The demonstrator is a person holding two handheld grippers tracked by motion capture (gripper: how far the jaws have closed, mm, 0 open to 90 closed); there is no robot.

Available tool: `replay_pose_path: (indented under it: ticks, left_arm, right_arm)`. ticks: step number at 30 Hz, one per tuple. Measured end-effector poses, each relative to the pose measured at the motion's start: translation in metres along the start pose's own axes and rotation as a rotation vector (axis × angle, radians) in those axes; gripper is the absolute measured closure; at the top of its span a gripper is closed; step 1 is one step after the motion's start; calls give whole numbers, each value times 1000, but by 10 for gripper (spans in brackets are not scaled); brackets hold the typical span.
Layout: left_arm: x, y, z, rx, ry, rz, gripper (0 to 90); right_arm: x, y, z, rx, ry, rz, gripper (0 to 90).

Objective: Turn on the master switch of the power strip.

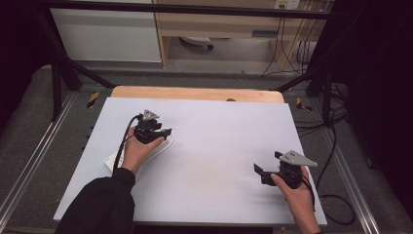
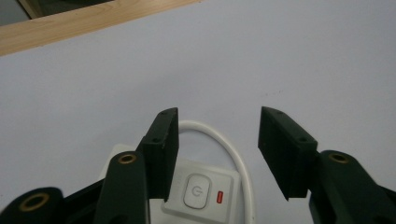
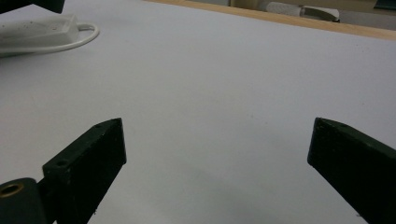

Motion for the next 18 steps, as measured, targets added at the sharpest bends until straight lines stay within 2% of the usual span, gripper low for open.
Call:
replay_pose_path:
  ticks: [5,12,18]
  left_arm:
    - [-2,-2,-1,11,-30,-4,390]
    - [-1,-4,-2,-1,-74,-25,161]
    - [-3,-4,-6,-5,-96,-48,137]
  right_arm:
    - [0,0,0,-1,0,2,48]
    - [0,1,0,-1,1,2,48]
    - [0,0,0,-2,1,3,47]
Point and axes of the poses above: each handheld gripper's, and its own axes: z roughly forward along the jaws, x roughly out of its underside, y roughly to its left, the point moved 3 cm from there along z, roughly forward along the jaws, and after that the axes turned 13 degrees about z, right-handed, at the moved point
